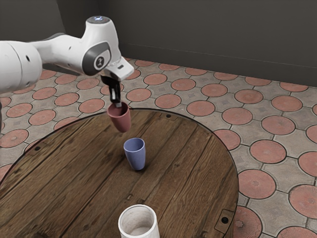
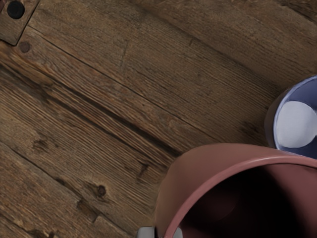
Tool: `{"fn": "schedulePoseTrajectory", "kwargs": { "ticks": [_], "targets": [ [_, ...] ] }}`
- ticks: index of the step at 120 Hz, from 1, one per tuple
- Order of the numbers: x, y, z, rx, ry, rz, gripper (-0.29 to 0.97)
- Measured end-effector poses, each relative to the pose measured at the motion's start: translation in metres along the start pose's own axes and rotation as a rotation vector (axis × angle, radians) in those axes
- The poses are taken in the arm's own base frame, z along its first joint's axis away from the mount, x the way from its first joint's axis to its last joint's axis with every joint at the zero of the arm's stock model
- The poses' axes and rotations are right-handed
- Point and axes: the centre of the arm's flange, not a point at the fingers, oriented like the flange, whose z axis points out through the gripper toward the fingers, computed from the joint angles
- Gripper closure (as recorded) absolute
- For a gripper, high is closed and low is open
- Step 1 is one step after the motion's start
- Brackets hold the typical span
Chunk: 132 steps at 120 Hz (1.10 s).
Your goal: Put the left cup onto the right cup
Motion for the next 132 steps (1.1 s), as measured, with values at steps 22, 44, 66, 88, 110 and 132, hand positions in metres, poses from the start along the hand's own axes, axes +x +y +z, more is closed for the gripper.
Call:
{"fn": "schedulePoseTrajectory", "kwargs": {
  "ticks": [22, 44, 66, 88, 110, 132],
  "targets": [
    [0.031, 0.022, -0.017, -0.005, 0.016, 0.036, 0.79],
    [0.047, 0.033, -0.012, -0.025, 0.016, 0.037, 0.79],
    [0.053, 0.039, -0.005, -0.042, 0.013, 0.025, 0.79],
    [0.054, 0.044, 0.000, -0.067, 0.015, 0.001, 0.79],
    [0.050, 0.053, -0.001, -0.109, -0.005, -0.023, 0.79],
    [0.044, 0.060, 0.011, -0.153, -0.029, -0.052, 0.79]
  ]
}}
